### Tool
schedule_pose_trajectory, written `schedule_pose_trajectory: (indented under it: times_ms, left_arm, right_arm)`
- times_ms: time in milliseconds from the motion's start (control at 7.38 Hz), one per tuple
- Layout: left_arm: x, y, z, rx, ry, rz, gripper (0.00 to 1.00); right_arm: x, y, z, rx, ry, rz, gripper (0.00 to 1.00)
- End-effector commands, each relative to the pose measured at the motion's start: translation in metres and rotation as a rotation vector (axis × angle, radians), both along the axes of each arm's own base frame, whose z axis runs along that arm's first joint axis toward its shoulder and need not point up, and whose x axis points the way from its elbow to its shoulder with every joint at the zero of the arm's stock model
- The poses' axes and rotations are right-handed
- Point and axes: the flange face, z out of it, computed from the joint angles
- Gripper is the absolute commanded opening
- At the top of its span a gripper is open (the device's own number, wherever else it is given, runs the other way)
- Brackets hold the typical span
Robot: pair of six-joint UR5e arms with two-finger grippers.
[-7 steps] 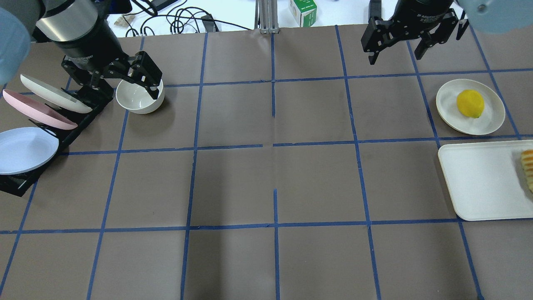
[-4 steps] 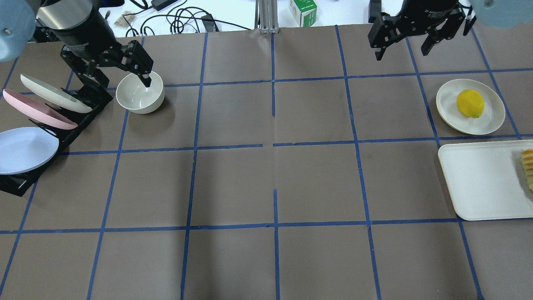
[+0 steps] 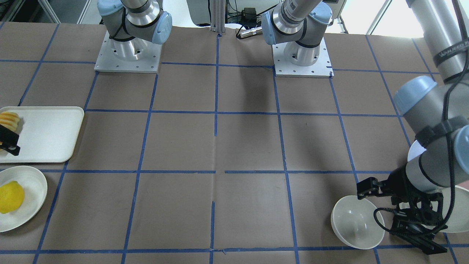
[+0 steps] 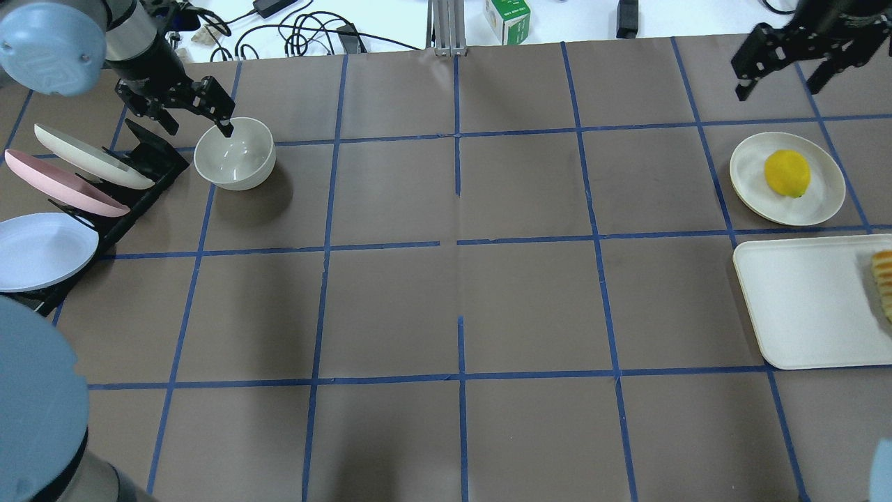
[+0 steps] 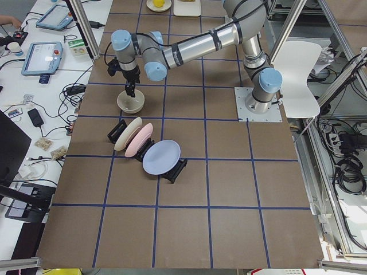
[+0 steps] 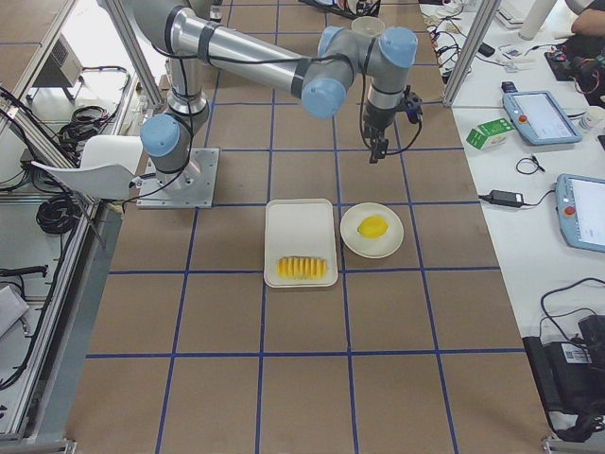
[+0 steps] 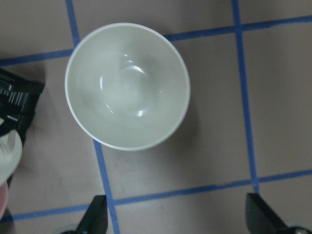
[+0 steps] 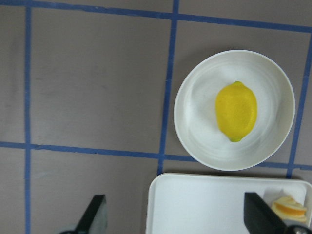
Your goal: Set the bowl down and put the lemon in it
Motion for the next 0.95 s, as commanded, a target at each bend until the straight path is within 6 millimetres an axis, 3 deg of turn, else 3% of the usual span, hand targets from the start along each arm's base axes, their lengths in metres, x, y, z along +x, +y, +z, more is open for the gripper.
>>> schedule_pose_trajectory:
  times_ms: [0,271,407,542,678,814]
  left_arm:
    - [0.016,-0.016,-0.038,0.002,0.0,-0.047,1.0]
    - [0.024,-0.024,-0.064,-0.006,0.004,-0.047,0.99]
    - [0.052,-0.021,-0.074,0.006,0.016,-0.006,0.96]
    - [0.056,-0.021,-0.08,0.004,0.064,0.03,0.95]
    - [0.054,-0.022,-0.085,0.006,0.093,0.082,0.87]
    - [0.052,-0.019,-0.089,0.02,0.095,0.119,0.69]
  right_arm:
    - [-0.061,-0.029,-0.094,0.024,0.006,0.073,1.0]
    - [-0.073,-0.05,-0.167,0.034,-0.003,0.116,1.0]
    - [-0.076,-0.055,-0.189,0.03,0.0,0.144,0.98]
    - [-0.076,-0.053,-0.209,0.05,-0.009,0.144,0.96]
    - [-0.076,-0.042,-0.225,0.078,-0.024,0.138,0.89]
    - [-0.079,-0.039,-0.224,0.101,0.016,0.137,0.56]
